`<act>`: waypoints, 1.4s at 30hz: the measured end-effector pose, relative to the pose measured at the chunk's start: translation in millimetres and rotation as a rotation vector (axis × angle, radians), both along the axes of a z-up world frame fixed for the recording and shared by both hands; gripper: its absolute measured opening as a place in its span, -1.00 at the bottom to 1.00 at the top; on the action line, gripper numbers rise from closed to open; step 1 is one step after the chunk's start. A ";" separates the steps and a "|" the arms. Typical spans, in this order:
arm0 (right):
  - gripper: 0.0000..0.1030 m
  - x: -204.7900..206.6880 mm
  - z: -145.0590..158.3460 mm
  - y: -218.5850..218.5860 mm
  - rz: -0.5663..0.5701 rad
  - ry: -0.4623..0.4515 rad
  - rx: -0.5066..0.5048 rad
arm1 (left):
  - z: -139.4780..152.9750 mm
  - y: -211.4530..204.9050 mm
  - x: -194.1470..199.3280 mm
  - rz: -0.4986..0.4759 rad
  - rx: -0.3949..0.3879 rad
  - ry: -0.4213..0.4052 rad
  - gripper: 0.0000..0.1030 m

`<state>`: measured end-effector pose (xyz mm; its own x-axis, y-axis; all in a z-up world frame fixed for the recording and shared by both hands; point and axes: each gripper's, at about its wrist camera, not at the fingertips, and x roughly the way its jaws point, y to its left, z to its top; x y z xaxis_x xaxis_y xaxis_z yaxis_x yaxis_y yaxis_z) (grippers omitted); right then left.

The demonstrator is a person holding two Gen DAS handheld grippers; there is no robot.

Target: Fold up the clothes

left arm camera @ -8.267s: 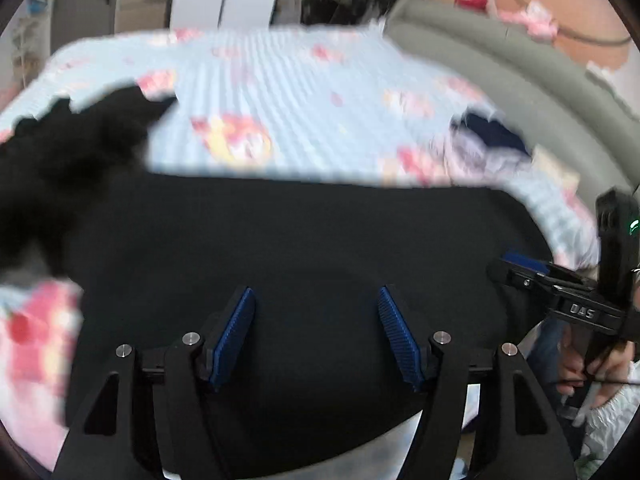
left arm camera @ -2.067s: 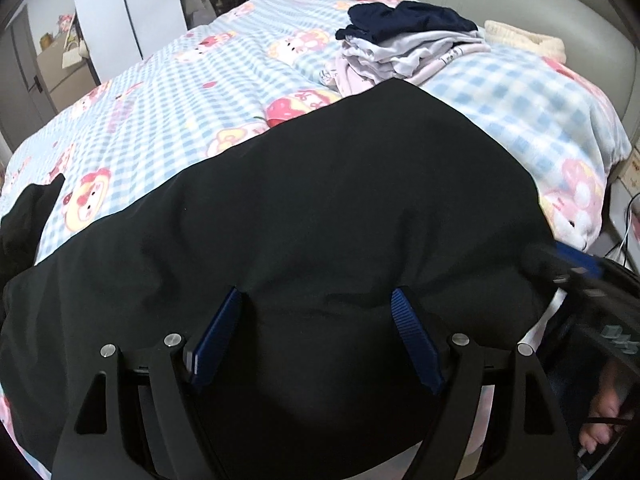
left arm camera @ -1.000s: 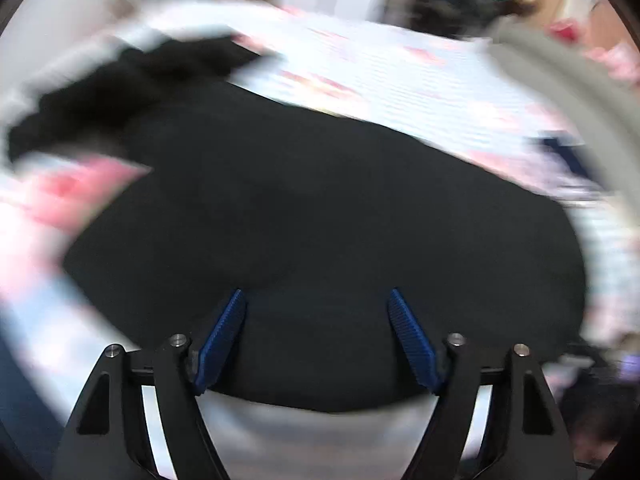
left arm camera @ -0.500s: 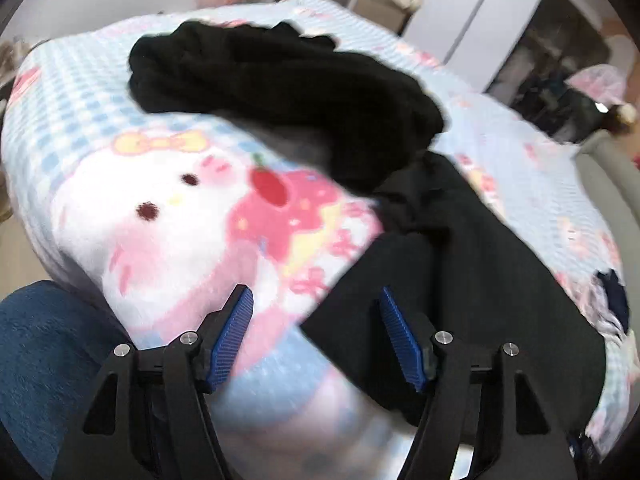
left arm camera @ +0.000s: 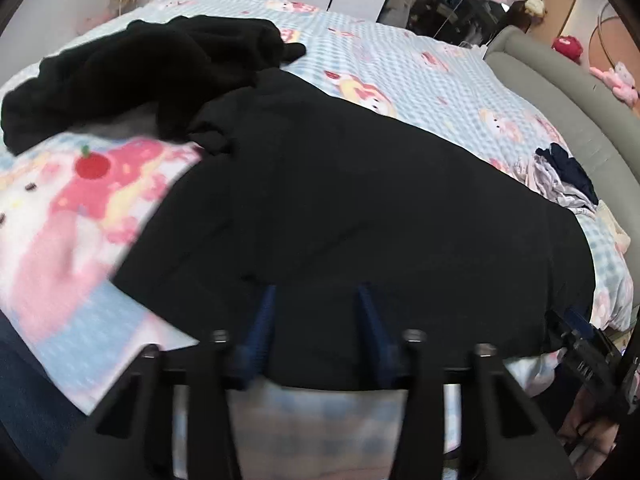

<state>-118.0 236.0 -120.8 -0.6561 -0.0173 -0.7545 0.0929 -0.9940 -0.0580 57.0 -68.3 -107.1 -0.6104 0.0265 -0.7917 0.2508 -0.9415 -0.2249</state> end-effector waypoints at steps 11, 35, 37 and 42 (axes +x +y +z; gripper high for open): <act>0.31 -5.6 13.5 44.9 -0.114 0.022 -0.171 | 14.7 -76.4 25.3 0.227 0.014 -0.027 0.02; 0.35 -0.9 44.6 -78.0 0.240 0.014 -0.188 | 25.8 -48.5 -7.3 -0.156 -0.063 0.152 -0.20; 0.34 -7.7 40.1 -98.1 0.295 -0.025 -0.203 | 23.9 -53.1 -9.4 -0.163 -0.041 0.146 -0.20; 0.35 -4.4 6.8 -102.2 0.245 -0.065 -0.189 | 30.6 -55.7 -0.3 -0.209 -0.023 0.198 -0.20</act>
<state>-122.4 133.8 -114.0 -0.5651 -0.3132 -0.7632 0.3287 -0.9340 0.1399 56.6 -124.0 -76.5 -0.7360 0.1520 -0.6597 0.0037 -0.9735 -0.2285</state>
